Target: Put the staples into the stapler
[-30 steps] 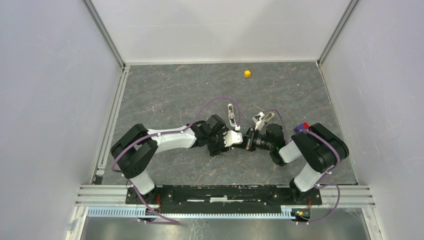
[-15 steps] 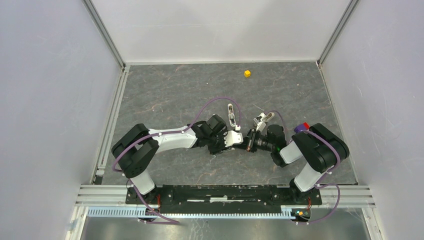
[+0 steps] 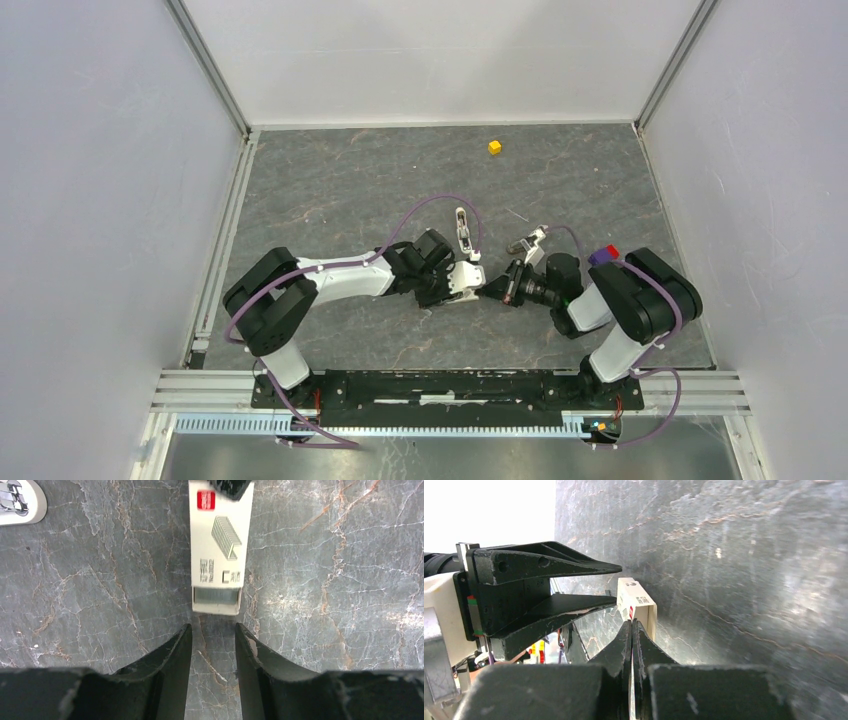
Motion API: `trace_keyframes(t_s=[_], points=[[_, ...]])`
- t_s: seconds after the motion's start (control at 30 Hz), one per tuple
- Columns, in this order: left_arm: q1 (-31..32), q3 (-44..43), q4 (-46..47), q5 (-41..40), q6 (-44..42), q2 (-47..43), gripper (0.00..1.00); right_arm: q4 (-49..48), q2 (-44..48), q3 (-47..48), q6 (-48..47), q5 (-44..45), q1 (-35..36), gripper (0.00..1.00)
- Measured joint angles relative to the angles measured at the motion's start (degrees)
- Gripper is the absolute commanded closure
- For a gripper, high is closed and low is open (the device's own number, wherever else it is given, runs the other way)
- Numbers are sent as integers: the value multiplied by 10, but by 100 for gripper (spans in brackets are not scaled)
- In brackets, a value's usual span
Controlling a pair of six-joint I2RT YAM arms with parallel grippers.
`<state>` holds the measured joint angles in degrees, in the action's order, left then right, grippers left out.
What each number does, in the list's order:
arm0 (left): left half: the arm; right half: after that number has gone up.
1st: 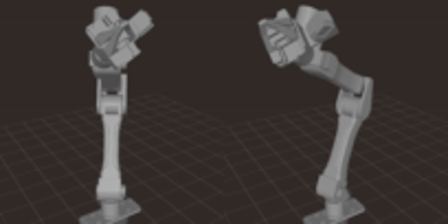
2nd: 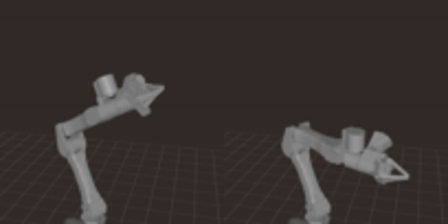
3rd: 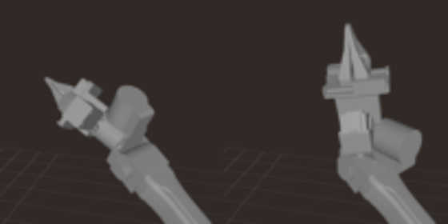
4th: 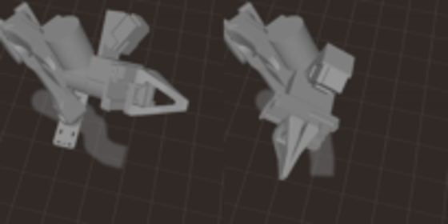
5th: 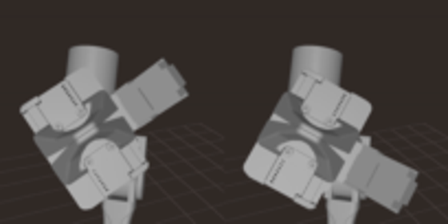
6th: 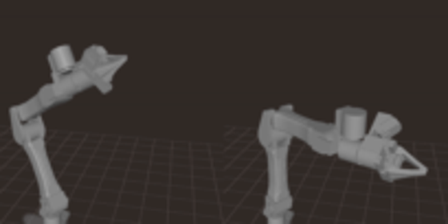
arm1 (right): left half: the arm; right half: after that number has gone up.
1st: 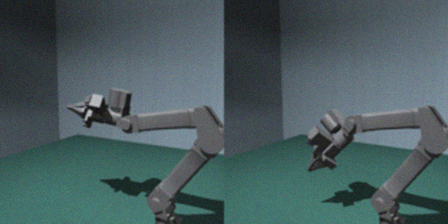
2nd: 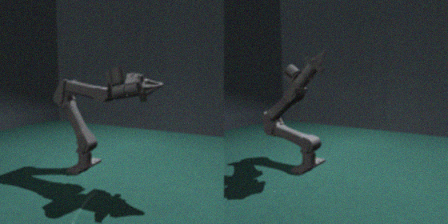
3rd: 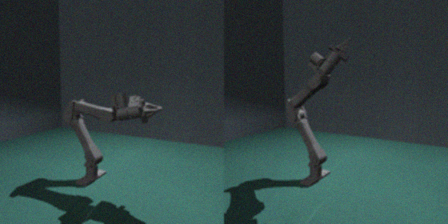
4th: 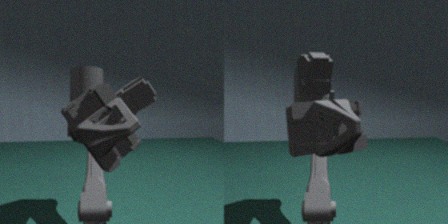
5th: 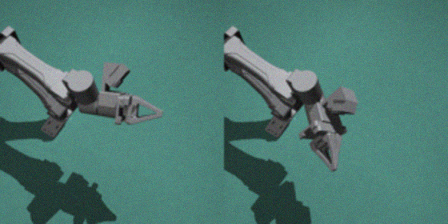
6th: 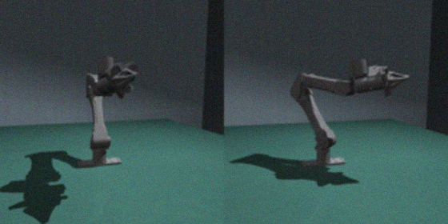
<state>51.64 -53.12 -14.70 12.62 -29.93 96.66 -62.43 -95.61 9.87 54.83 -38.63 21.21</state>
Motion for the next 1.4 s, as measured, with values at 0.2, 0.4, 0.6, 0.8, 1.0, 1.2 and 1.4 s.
trace_keyframes(t_s=[0.2, 0.4, 0.6, 0.8, 1.0, 1.2, 1.4], points=[[0, -2, -5, -6, 0, 0, 50, 30, 10, -6, -31, -31, -56, 100], [0, -10, -10, -1, 0, 0, 33, 69, 23, -1, -61, -50, -73, 100], [3, -38, -2, 13, 0, 12, 26, 64, 23, -1, -60, -54, -73, 100], [6, -64, 0, 29, 0, 40, 25, 51, 21, -1, -48, -56, -73, 100], [6, -67, 0, 42, -1, 48, 25, 34, 16, -1, -35, -59, -70, 100], [6, -71, 0, 44, -1, 55, 26, 13, 2, -3, -21, -61, -70, 100], [6, -73, 0, 45, -6, 66, 28, 2, 1, -3, -16, -62, -70, 100]])
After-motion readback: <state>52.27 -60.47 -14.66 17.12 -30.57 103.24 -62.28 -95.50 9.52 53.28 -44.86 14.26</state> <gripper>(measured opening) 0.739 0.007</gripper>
